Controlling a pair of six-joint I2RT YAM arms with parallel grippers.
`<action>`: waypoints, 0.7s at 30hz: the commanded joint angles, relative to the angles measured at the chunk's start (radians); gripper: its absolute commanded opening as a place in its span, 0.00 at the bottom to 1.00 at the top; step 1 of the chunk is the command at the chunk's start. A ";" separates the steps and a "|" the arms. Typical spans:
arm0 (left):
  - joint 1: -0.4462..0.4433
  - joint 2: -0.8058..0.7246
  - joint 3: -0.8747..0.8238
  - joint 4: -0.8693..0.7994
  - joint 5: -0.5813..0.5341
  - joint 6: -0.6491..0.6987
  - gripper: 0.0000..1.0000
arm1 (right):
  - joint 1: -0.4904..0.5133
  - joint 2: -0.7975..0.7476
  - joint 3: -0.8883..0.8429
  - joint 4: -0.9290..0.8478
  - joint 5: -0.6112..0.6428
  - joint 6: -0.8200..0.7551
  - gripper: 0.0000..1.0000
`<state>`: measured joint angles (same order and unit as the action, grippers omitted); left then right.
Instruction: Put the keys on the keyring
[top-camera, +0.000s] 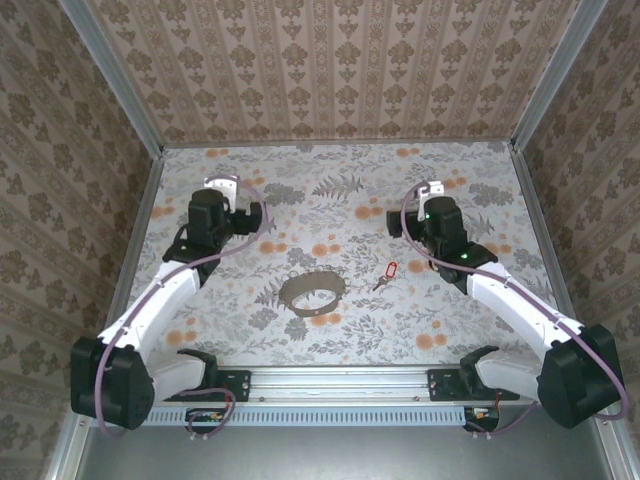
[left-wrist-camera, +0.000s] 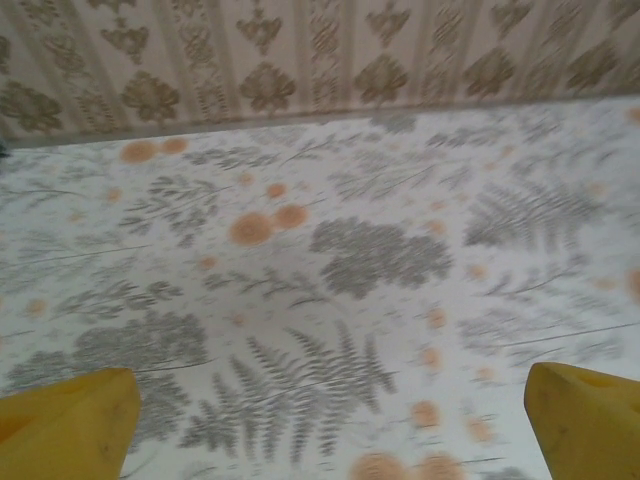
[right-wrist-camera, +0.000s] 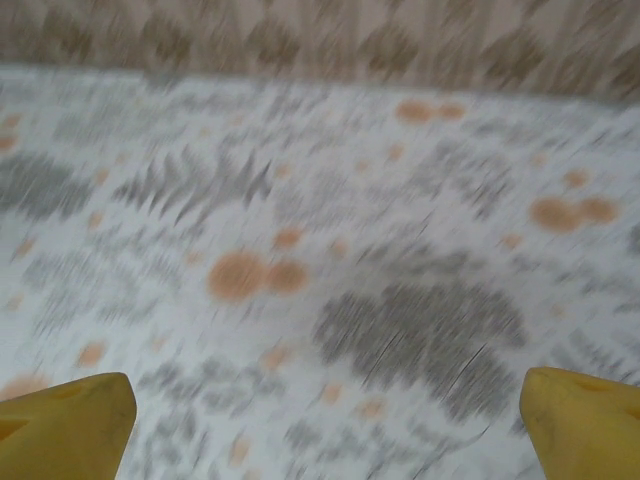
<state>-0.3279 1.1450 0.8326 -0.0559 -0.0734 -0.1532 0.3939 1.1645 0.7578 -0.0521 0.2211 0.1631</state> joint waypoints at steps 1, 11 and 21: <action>-0.025 0.013 0.025 -0.177 0.165 -0.194 1.00 | 0.036 0.036 0.022 -0.213 -0.197 0.081 1.00; -0.153 0.057 -0.032 -0.204 0.312 -0.220 1.00 | 0.271 0.028 -0.002 -0.320 -0.284 0.169 0.96; -0.168 0.022 -0.099 -0.183 0.363 -0.261 0.89 | 0.372 0.153 -0.029 -0.207 -0.280 0.179 0.60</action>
<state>-0.5030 1.1851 0.7650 -0.2562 0.2481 -0.3687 0.7551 1.2808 0.7227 -0.2890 -0.0639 0.3271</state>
